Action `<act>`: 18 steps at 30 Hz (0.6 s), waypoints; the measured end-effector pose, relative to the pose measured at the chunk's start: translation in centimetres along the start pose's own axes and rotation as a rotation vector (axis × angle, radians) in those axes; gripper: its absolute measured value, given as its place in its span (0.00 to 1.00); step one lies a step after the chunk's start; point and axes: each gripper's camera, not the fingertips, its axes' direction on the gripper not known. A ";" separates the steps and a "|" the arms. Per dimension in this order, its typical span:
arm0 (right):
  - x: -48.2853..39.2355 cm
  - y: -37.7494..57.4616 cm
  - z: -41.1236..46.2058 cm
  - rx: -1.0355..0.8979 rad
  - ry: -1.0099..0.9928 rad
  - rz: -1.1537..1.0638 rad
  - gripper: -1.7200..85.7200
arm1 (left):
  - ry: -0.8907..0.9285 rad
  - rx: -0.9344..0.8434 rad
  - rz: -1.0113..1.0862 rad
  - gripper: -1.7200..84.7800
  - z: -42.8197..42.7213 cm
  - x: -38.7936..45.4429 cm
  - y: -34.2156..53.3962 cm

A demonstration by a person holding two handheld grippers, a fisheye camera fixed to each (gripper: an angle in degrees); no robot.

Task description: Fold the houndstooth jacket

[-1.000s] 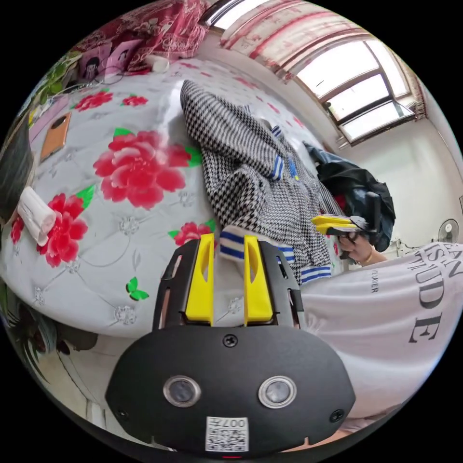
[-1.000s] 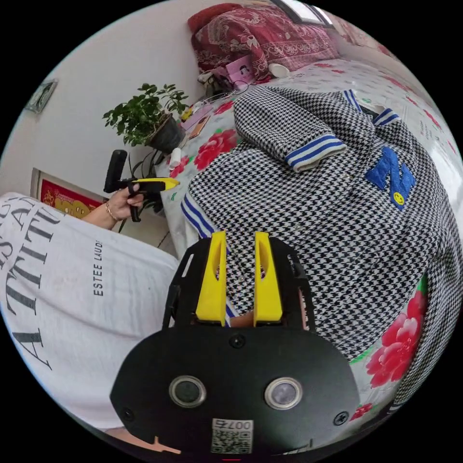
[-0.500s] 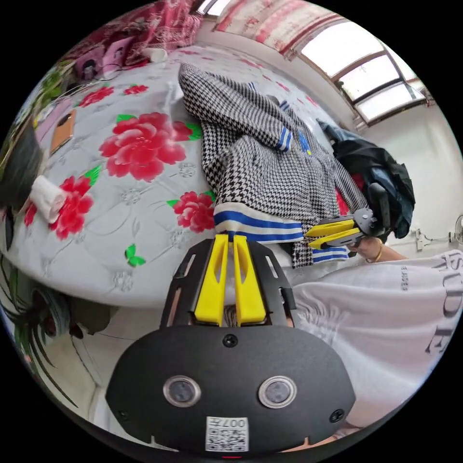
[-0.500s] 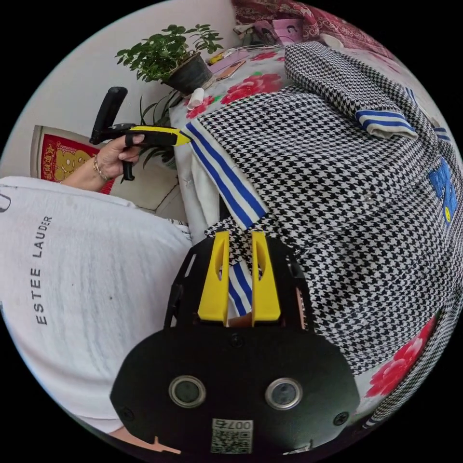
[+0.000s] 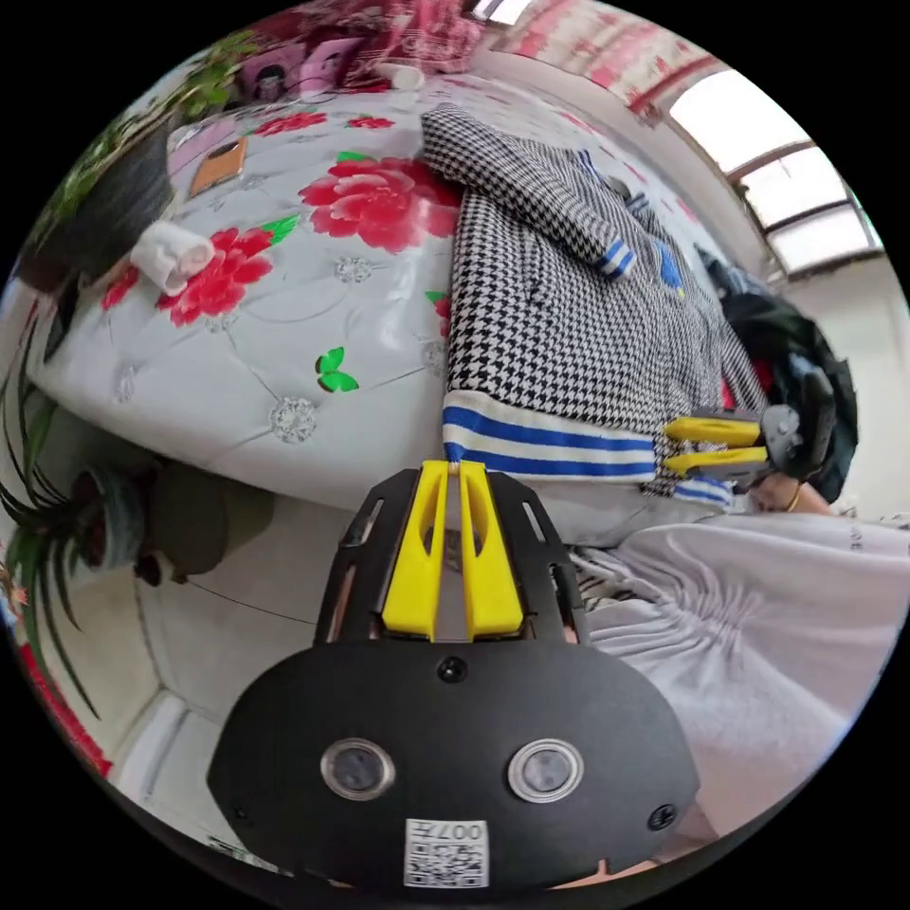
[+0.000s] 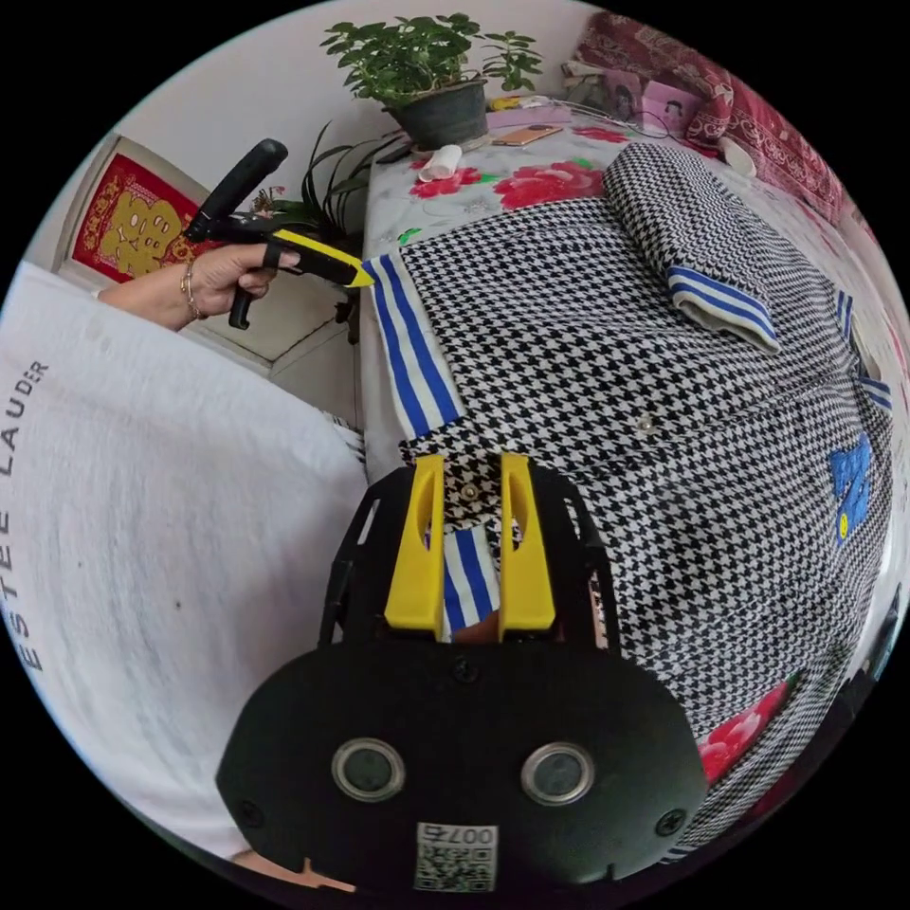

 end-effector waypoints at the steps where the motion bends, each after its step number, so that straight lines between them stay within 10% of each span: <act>1: 0.3 0.1 -0.4 0.009 -0.016 0.015 0.10 | 0.068 0.020 -0.047 0.03 -0.2 -0.9 0.3; 9: 8.6 15.6 -10.0 0.404 -0.017 0.733 0.12 | 0.166 0.167 -0.091 0.14 -4.5 -3.7 1.6; 18: 13.8 19.1 -6.9 0.247 -0.198 0.930 0.12 | 0.048 -0.029 -0.047 0.07 1.9 -0.2 -3.8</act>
